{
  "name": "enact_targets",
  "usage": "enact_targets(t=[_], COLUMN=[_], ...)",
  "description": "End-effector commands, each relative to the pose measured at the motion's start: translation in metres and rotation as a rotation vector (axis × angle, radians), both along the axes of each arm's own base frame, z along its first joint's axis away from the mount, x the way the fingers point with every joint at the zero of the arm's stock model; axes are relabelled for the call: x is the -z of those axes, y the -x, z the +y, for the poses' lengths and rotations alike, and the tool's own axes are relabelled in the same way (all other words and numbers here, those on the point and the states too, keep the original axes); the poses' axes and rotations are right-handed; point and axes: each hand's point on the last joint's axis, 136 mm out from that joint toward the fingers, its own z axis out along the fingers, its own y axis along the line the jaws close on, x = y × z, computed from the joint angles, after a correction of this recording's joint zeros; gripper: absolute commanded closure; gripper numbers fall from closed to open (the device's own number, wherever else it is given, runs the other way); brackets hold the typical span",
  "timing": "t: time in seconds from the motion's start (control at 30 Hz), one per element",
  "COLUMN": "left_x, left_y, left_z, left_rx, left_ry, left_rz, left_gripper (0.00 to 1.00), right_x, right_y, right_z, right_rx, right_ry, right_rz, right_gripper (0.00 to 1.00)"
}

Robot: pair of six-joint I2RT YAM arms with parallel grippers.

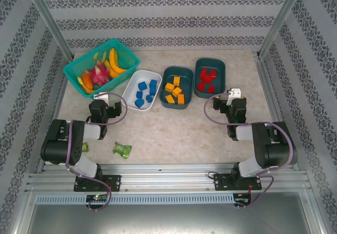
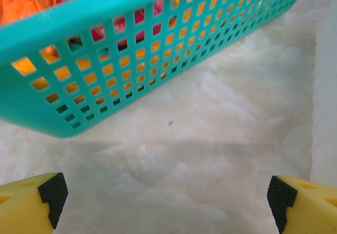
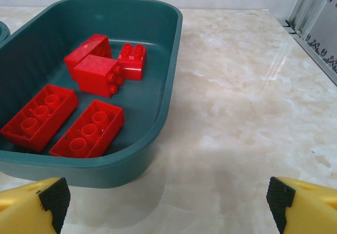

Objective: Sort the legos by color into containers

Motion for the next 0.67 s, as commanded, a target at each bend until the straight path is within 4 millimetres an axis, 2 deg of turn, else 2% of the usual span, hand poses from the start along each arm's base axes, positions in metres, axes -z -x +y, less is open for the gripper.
enact_targets(t=[0.0,0.63], left_x=[-0.0201,-0.0213], left_y=[-0.0097,-0.0105], left_z=[0.0009,0.0016], left_rx=[-0.002,-0.001], left_ry=[-0.012,-0.013], left_rz=[-0.082,-0.091], left_gripper=[0.0,0.0], right_x=[-0.0149,-0.0141], right_y=[-0.0071,-0.0085], right_z=[0.0036,0.0028], right_rx=[-0.012,-0.027], right_ry=[0.004,-0.016], right_rz=[-0.051,-0.043], right_gripper=[0.02,0.02])
